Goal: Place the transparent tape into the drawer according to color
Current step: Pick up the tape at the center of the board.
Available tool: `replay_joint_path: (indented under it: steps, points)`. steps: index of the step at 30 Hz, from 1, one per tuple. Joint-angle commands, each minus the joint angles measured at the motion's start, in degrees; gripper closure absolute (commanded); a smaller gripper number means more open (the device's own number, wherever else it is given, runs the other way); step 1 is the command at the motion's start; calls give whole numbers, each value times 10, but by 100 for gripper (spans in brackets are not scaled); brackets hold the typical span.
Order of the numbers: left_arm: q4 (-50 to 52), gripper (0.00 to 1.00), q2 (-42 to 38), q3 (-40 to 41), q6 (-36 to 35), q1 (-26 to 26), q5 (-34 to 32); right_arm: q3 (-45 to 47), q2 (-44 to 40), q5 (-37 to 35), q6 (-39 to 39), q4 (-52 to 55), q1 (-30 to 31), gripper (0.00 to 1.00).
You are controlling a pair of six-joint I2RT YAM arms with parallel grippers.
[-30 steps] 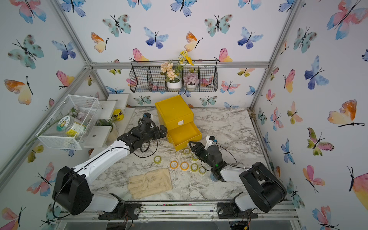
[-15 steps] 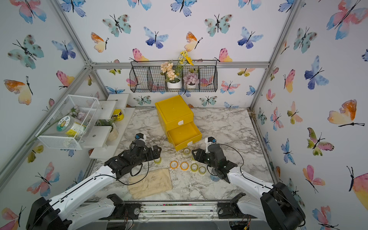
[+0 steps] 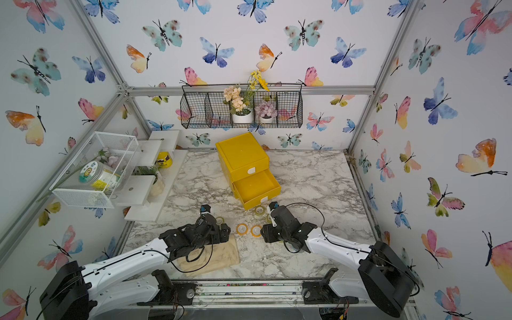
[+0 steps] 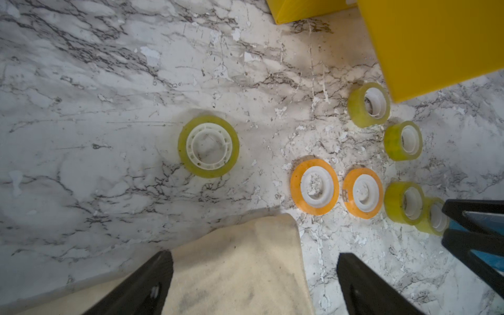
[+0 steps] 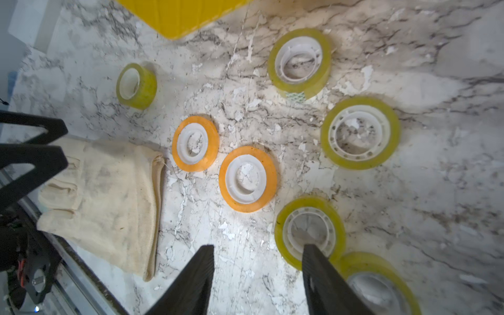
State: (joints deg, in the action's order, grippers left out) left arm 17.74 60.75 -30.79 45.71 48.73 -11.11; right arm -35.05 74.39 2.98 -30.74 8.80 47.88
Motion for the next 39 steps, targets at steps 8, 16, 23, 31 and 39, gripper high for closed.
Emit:
replay_joint_path:
  steps: [8,16,23,31,39]
  points:
    - [-5,1,-5,7,7,0,-14,-49,78,-101,55,51,8,39]
    - [-4,1,-7,12,7,0,-18,-58,107,-89,67,48,10,38]
    - [-11,1,-3,15,7,0,-16,-59,130,-99,68,57,18,40]
    - [-9,1,-1,14,8,0,-18,-59,143,-100,66,56,22,47]
    - [-7,1,-3,17,9,0,-20,-59,93,-53,63,66,23,53]
